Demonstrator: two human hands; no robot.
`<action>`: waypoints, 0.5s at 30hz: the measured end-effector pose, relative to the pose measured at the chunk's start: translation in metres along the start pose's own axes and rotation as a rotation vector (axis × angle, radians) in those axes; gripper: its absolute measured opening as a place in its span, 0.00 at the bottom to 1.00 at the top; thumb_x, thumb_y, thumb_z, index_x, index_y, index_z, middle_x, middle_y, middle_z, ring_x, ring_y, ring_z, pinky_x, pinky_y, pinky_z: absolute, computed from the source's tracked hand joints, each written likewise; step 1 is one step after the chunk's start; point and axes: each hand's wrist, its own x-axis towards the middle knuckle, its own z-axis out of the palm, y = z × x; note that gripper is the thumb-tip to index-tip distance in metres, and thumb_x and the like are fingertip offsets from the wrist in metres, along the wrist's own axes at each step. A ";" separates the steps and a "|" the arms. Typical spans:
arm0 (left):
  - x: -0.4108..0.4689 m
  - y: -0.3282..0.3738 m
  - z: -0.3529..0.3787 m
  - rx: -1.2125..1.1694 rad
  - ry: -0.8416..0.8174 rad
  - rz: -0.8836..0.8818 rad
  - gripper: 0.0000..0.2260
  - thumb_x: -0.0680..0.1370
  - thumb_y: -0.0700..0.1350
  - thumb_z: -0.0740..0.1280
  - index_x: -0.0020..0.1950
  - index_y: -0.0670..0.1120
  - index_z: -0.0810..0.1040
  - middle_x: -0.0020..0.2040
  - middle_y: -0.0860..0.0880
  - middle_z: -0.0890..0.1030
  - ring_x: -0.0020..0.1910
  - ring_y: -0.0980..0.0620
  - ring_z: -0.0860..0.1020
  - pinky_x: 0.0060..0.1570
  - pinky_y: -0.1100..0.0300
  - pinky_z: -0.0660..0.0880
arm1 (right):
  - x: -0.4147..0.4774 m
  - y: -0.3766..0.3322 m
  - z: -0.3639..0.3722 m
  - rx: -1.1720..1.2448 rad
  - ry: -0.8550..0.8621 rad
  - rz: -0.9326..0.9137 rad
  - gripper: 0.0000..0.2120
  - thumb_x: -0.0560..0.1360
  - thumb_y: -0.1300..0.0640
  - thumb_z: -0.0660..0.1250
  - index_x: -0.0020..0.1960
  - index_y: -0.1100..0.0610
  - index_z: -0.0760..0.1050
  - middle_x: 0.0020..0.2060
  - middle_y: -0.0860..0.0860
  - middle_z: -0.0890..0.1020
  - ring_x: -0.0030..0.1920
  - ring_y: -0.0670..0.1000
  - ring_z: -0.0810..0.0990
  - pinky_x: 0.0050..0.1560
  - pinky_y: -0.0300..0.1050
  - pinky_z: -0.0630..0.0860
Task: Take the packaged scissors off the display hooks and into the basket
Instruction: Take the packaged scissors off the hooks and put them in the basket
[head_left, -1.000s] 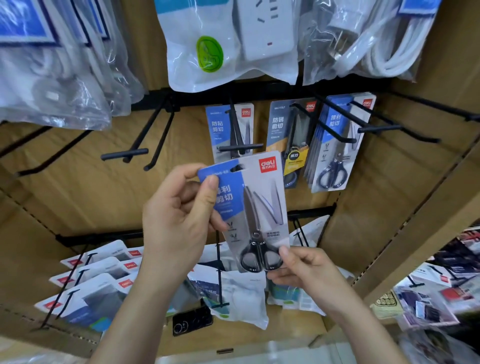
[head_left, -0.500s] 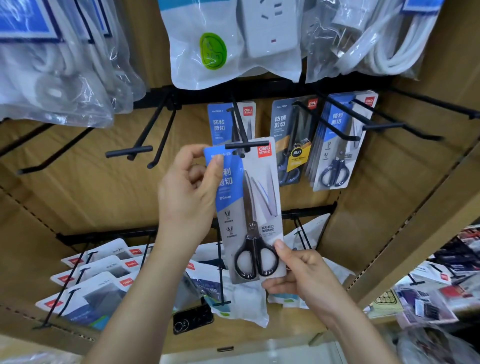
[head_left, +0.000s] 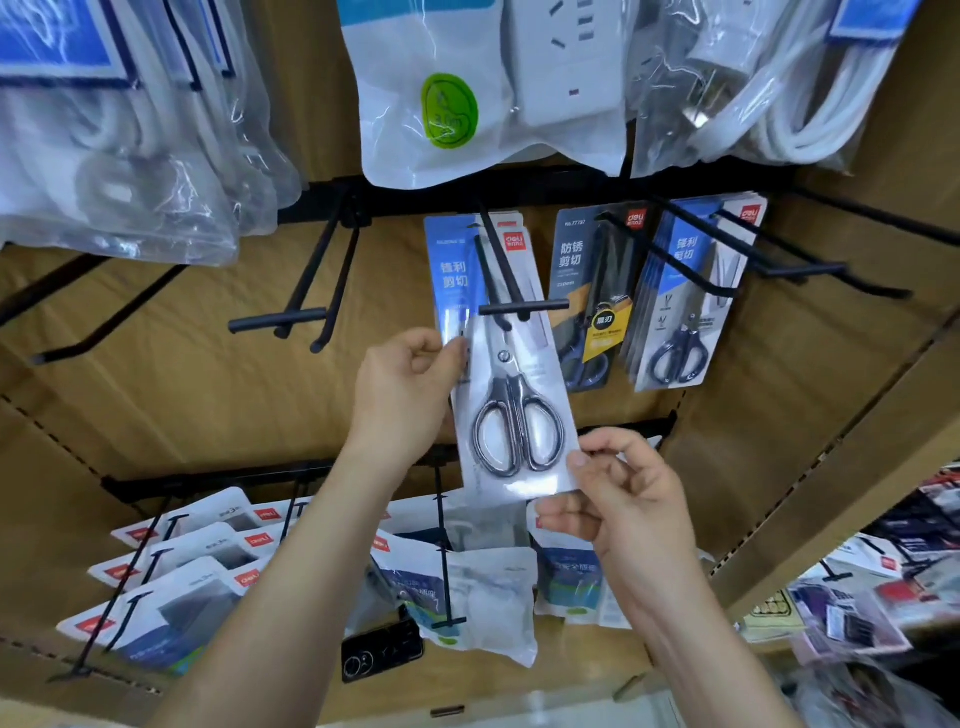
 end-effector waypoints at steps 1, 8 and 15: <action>0.006 -0.001 0.001 0.012 0.019 0.013 0.10 0.80 0.47 0.68 0.40 0.47 0.80 0.33 0.45 0.84 0.31 0.48 0.78 0.39 0.41 0.79 | 0.003 -0.002 0.003 0.001 0.002 -0.014 0.02 0.78 0.68 0.64 0.49 0.63 0.73 0.33 0.59 0.76 0.27 0.56 0.83 0.29 0.45 0.81; 0.033 -0.011 0.011 0.088 0.122 0.028 0.04 0.79 0.46 0.68 0.45 0.49 0.79 0.36 0.50 0.84 0.38 0.49 0.83 0.44 0.47 0.81 | 0.018 0.008 0.012 0.015 0.021 -0.001 0.07 0.81 0.69 0.60 0.53 0.62 0.75 0.36 0.54 0.81 0.38 0.60 0.86 0.38 0.45 0.83; 0.045 -0.032 0.009 0.217 0.015 0.034 0.06 0.82 0.49 0.63 0.54 0.49 0.77 0.47 0.46 0.85 0.49 0.44 0.82 0.49 0.48 0.78 | 0.029 0.026 0.002 -0.268 -0.058 0.126 0.19 0.80 0.66 0.63 0.66 0.48 0.75 0.60 0.48 0.79 0.60 0.46 0.79 0.56 0.45 0.81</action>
